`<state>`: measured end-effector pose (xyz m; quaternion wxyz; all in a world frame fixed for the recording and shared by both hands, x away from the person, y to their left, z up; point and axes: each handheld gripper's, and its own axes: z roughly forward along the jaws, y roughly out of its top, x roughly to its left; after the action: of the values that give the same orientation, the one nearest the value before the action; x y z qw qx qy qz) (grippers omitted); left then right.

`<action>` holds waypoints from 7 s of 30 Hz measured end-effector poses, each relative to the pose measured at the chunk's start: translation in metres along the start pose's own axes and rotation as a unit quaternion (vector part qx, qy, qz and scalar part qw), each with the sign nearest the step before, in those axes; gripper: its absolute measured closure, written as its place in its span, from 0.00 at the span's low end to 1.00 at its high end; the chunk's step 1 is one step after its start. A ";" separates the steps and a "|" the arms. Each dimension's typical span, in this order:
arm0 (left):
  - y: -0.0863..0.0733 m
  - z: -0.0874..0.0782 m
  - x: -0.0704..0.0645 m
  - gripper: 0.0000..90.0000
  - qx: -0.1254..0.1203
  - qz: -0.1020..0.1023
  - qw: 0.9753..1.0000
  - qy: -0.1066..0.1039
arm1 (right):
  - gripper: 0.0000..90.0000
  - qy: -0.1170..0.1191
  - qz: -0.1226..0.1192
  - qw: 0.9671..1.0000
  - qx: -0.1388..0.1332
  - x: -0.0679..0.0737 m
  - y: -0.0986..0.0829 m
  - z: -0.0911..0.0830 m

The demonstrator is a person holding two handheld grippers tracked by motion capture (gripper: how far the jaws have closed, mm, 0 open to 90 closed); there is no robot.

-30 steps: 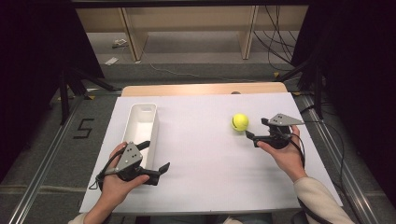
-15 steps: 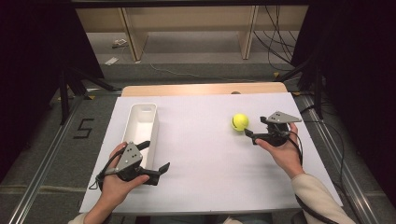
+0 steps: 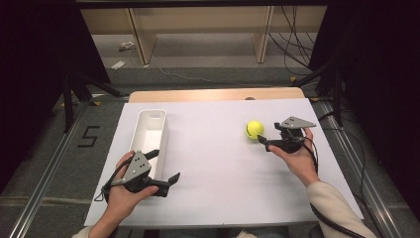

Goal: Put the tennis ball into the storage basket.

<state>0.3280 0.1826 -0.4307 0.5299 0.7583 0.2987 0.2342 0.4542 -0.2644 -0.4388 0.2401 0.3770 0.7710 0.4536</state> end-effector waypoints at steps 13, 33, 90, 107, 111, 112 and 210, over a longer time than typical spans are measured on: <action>0.000 0.000 0.000 0.00 0.000 0.000 1.000 0.000 | 0.17 0.000 0.004 1.000 0.002 -0.001 0.001 0.006; 0.000 0.000 0.000 0.00 -0.001 0.000 1.000 -0.001 | 0.17 -0.003 0.011 1.000 0.006 -0.004 0.004 0.015; 0.000 -0.001 0.000 0.00 -0.002 -0.002 1.000 -0.002 | 0.17 -0.006 0.031 0.998 0.059 -0.012 0.004 0.069; 0.000 -0.001 0.000 0.00 -0.002 -0.001 1.000 -0.002 | 0.17 -0.007 0.033 0.997 0.073 -0.014 0.001 0.085; 0.000 -0.001 0.000 0.00 -0.002 -0.002 1.000 -0.002 | 0.17 -0.006 0.033 0.996 0.078 -0.014 0.000 0.088; 0.000 -0.001 0.000 0.00 -0.002 -0.002 1.000 -0.002 | 0.17 -0.006 0.033 0.996 0.079 -0.014 0.000 0.089; 0.000 -0.002 -0.001 0.00 -0.003 0.000 1.000 -0.005 | 0.30 0.010 0.023 0.999 0.022 -0.004 0.029 0.074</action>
<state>0.3259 0.1828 -0.4298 0.5339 0.7576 0.2955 0.2317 0.5203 -0.2204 -0.4483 0.2133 0.3949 0.7747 0.4454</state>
